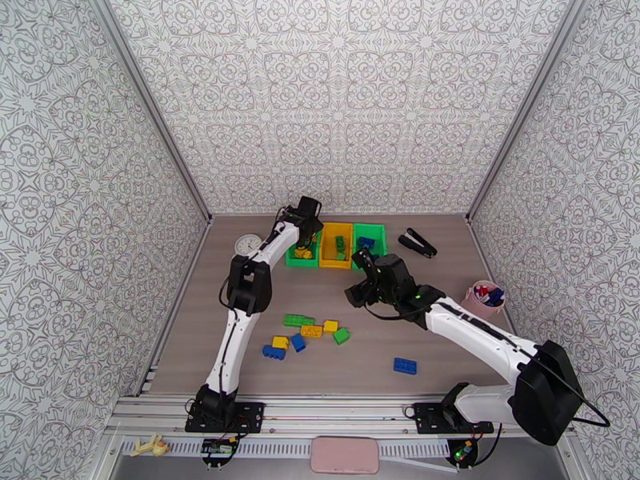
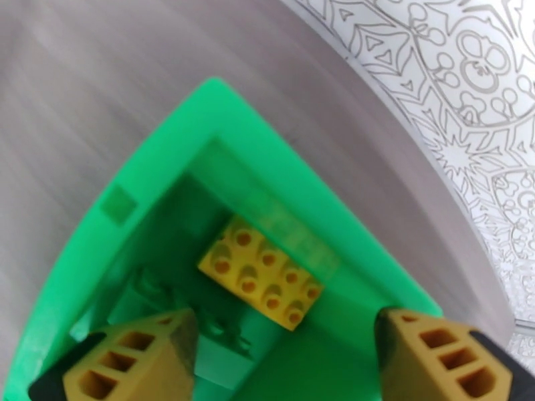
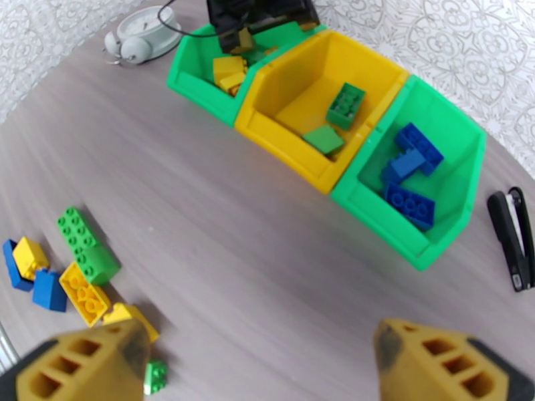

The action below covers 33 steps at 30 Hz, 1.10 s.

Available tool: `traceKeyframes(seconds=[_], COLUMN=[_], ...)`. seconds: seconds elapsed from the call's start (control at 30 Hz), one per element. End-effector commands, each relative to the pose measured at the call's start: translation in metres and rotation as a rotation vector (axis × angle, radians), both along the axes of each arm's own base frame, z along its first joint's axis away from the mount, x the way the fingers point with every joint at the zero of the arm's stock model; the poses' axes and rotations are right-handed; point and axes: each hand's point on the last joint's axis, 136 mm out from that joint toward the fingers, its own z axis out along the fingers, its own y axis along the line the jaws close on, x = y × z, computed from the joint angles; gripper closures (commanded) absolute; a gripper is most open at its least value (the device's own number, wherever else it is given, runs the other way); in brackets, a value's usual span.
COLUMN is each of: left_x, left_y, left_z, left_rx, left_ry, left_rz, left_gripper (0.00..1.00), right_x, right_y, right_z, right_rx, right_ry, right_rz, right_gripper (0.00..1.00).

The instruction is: Sort the legos into containers by color

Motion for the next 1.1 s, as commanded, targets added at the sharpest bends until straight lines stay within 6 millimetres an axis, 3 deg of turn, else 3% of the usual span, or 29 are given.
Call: traceKeyframes(seconds=[0.0, 0.23, 0.53, 0.67, 0.87, 1.07], left_x=[-0.025, -0.054, -0.065, -0.054, -0.020, -0.011], left_y=[0.009, 0.018, 0.027, 0.033, 0.022, 0.022], left_z=[-0.003, -0.017, -0.011, -0.011, -0.006, -0.007], left_rx=[0.067, 0.090, 0.083, 0.061, -0.057, -0.077], left_ry=[0.087, 0.188, 0.221, 0.179, 0.081, 0.079], left_rz=[0.056, 0.121, 0.119, 0.124, 0.099, 0.133], left_gripper=[0.27, 0.26, 0.26, 0.29, 0.31, 0.33], right_x=[-0.001, 0.003, 0.000, -0.001, -0.001, -0.001], right_y=[-0.009, -0.007, -0.015, -0.020, -0.022, -0.023], right_z=[0.000, 0.004, 0.003, 0.004, 0.006, 0.008], right_rx=[-0.013, -0.006, -0.014, -0.007, -0.005, -0.005], right_ry=[-0.002, -0.014, -0.017, -0.027, -0.028, -0.029], right_rz=[-0.017, -0.004, -0.011, -0.021, -0.029, -0.031], right_gripper=[0.08, 0.08, 0.08, 0.08, 0.08, 0.09])
